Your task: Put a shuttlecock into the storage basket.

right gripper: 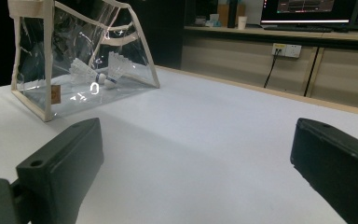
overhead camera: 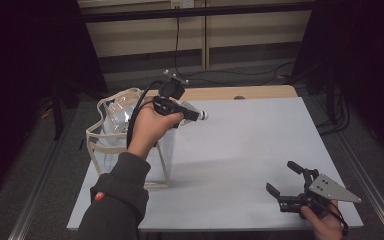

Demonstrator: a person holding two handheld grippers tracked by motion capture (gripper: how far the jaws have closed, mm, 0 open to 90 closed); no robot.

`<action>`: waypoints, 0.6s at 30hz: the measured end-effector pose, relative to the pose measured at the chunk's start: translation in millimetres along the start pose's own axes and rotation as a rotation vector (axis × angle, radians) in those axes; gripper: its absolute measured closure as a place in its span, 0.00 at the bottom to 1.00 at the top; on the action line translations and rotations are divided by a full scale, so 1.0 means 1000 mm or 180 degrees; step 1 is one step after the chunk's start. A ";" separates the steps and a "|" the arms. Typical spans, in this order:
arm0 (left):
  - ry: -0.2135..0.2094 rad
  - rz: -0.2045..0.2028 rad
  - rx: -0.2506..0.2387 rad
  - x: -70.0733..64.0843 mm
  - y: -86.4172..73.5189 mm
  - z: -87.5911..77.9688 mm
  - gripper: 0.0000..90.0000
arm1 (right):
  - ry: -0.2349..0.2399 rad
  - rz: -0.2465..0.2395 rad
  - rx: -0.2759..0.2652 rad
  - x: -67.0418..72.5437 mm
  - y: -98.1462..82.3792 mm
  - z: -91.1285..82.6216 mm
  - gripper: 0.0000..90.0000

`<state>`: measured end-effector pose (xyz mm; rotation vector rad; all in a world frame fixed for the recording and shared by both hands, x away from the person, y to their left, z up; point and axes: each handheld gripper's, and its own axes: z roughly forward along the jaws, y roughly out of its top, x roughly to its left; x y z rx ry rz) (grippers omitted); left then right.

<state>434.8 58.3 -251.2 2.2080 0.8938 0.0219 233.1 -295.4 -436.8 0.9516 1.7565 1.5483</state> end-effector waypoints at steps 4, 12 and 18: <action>0.0006 0.0003 0.0011 0.000 0.001 -0.002 0.99 | -0.0004 -0.0005 0.0004 0.000 0.000 0.000 0.03; 0.0019 0.0017 -0.0001 0.001 0.004 -0.009 0.99 | -0.0007 0.0021 -0.0007 0.000 0.000 0.000 0.03; 0.0044 -0.0002 -0.0019 0.003 0.005 -0.016 0.99 | -0.0008 0.0015 -0.0001 0.000 0.000 0.000 0.03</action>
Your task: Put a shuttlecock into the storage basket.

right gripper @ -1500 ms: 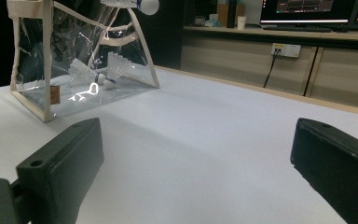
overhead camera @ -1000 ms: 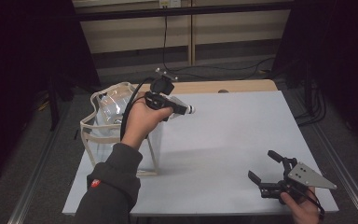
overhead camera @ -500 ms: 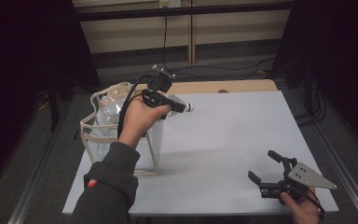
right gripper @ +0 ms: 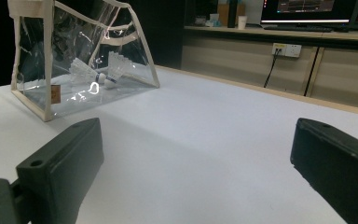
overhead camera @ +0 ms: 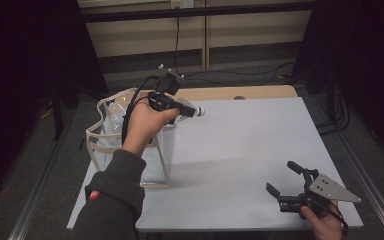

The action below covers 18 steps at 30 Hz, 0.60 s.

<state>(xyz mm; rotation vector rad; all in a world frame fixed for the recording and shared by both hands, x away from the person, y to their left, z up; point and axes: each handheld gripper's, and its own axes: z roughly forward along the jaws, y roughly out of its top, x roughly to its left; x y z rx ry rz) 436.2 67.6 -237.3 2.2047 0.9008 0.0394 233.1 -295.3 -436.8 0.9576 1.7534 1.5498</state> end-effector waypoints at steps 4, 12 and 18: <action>0.0025 0.0011 0.0010 0.001 0.000 -0.005 0.99 | 0.0001 0.0005 -0.0009 0.000 0.000 0.000 0.03; 0.0034 0.0012 0.0025 0.001 0.001 -0.009 0.99 | 0.0008 -0.0023 -0.0001 0.000 0.000 0.001 0.03; 0.0056 0.0015 0.0027 0.002 0.000 -0.012 0.99 | 0.0004 -0.0017 0.0006 0.000 0.000 0.000 0.03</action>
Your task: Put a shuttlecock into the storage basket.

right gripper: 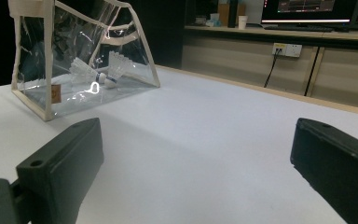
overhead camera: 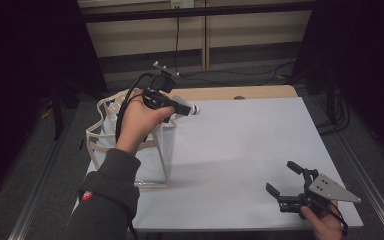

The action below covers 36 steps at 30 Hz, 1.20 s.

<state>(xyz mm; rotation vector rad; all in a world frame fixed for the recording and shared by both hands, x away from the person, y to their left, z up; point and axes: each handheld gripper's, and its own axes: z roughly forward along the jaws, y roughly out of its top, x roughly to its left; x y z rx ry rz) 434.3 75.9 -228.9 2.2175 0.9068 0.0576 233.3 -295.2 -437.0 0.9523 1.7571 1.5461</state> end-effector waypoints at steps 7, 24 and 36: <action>0.0020 0.0019 0.0015 0.001 0.001 -0.004 0.99 | -0.0002 -0.0010 -0.0003 0.000 0.000 0.000 0.03; 0.0074 -0.0021 0.0009 0.006 -0.001 -0.016 0.99 | -0.0002 -0.0006 -0.0004 0.000 0.000 0.000 0.03; 0.0099 -0.0036 -0.0008 0.010 -0.003 -0.025 0.99 | -0.0001 0.0002 -0.0012 0.000 0.000 0.000 0.03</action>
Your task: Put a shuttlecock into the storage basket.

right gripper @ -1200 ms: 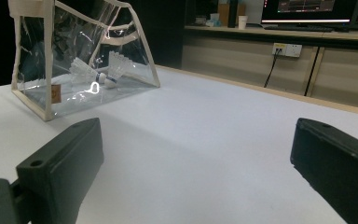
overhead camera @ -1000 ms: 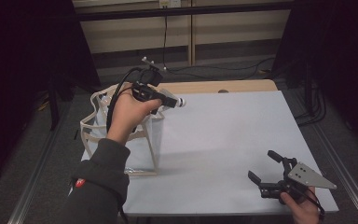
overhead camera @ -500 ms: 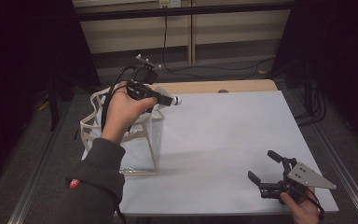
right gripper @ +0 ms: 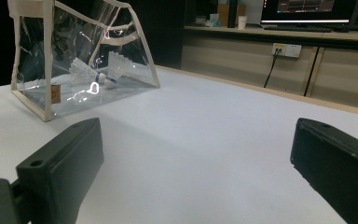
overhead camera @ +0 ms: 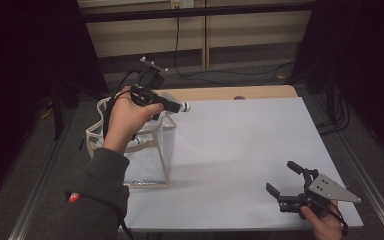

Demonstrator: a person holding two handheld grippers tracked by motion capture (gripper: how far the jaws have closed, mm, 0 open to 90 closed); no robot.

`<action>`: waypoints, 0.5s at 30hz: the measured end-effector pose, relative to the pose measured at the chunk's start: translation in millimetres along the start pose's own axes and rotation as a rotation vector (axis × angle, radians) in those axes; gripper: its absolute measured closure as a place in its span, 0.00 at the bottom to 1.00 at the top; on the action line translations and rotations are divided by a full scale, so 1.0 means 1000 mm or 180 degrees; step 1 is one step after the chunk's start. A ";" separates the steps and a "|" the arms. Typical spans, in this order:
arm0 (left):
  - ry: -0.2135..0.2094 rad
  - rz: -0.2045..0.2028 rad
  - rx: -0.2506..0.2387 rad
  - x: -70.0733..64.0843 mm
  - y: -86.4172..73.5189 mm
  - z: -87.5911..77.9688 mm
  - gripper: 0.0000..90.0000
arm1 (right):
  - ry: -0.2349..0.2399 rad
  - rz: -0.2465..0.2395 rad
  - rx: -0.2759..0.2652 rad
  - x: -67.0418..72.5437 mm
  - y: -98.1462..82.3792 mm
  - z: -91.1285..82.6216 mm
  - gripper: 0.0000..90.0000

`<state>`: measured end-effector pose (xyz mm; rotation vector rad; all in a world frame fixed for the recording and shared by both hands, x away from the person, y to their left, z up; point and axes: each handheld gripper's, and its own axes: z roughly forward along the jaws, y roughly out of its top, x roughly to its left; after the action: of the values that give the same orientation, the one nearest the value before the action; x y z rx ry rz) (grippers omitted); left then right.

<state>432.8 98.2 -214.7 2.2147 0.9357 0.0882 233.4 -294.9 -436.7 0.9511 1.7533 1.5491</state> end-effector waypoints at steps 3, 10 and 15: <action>0.0007 -0.0003 -0.0005 0.001 0.000 -0.003 0.99 | 0.0006 -0.0002 0.0004 0.000 0.000 0.000 0.03; 0.0016 -0.0015 -0.0016 0.002 0.000 -0.008 0.99 | 0.0001 0.0000 0.0006 0.000 0.000 0.000 0.03; 0.0012 -0.0036 -0.0032 0.005 -0.001 -0.011 0.99 | 0.0007 -0.0010 0.0002 0.000 0.000 0.000 0.03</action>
<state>432.1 108.3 -208.3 2.2006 0.9477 0.0917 233.4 -294.7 -436.7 0.9470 1.7560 1.5484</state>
